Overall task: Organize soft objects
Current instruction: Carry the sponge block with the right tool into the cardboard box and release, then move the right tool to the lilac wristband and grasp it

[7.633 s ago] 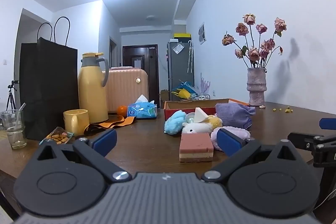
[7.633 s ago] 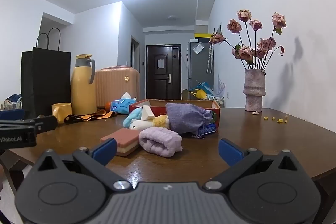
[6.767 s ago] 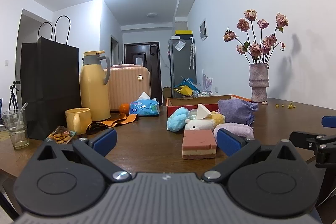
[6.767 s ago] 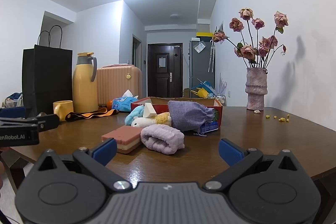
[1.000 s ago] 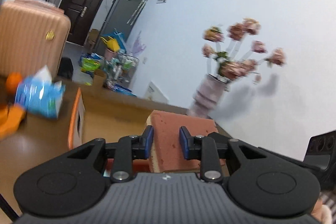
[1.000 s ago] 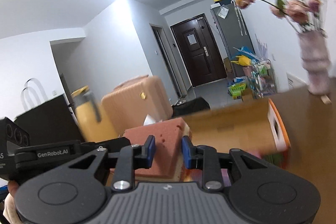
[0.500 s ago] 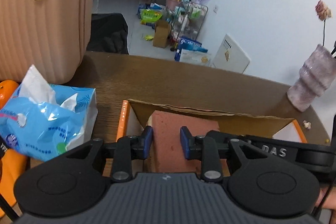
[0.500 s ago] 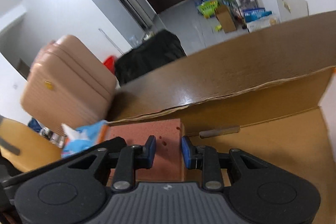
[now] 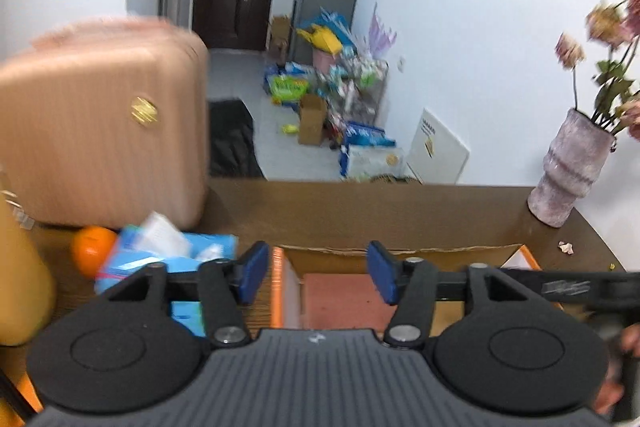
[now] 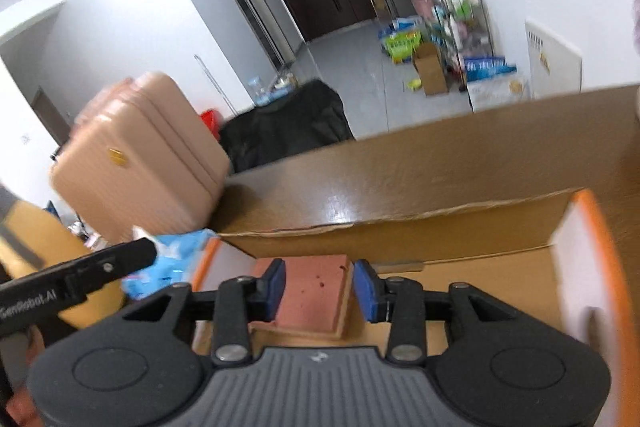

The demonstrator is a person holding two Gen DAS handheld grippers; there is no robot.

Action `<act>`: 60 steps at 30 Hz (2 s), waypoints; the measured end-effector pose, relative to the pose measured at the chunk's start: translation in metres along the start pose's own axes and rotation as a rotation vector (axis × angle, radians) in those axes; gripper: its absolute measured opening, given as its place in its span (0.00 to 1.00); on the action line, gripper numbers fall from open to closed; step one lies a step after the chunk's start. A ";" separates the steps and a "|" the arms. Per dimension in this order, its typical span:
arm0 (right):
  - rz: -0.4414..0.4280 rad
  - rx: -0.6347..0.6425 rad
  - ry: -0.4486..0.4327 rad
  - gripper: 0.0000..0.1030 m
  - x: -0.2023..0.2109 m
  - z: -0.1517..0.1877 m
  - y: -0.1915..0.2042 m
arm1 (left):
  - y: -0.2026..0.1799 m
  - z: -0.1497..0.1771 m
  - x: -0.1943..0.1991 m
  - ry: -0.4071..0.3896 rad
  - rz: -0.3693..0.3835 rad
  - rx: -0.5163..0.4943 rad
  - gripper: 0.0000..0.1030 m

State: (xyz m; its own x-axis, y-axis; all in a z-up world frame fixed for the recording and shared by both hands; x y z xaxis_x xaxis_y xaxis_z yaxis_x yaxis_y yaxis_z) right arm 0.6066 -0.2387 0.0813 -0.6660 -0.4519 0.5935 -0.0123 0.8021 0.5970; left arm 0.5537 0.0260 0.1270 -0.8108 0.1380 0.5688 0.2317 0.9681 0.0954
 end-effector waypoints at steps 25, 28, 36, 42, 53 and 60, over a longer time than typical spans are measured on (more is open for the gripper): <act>0.106 0.279 -0.528 0.90 0.286 0.167 -0.026 | -0.055 0.140 0.246 -0.378 -0.210 -0.174 0.97; 0.069 0.271 -0.558 0.90 0.300 0.191 -0.033 | -0.061 0.169 0.267 -0.400 -0.215 -0.158 0.98; 0.032 0.321 -0.591 0.92 0.333 0.285 -0.053 | -0.084 0.252 0.304 -0.448 -0.206 -0.115 1.00; -0.002 0.388 -0.613 1.00 0.326 0.368 -0.075 | -0.086 0.319 0.309 -0.435 -0.209 -0.039 1.00; -0.010 0.364 -0.566 1.00 0.301 0.422 -0.094 | -0.093 0.344 0.295 -0.413 -0.202 -0.103 1.00; 0.003 0.342 -0.567 1.00 0.299 0.416 -0.094 | -0.106 0.341 0.284 -0.393 -0.182 -0.122 1.00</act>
State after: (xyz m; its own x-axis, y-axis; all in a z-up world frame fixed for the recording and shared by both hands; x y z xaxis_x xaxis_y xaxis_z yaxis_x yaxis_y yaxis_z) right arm 0.0983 -0.2869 -0.0220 -0.9546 -0.2490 0.1634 -0.1835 0.9240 0.3355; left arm 0.1153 0.0344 0.0000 -0.9814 0.0591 0.1827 0.1086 0.9556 0.2740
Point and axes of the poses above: each gripper's, at about its wrist camera, not at the fingertips, and x roughly against the way its jaws point, y to its left, z to its underside, the point moved 1 cm from there along -x, roughly the way its jaws point, and after that the axes turned 15 degrees about -x, right-handed, at the moved point
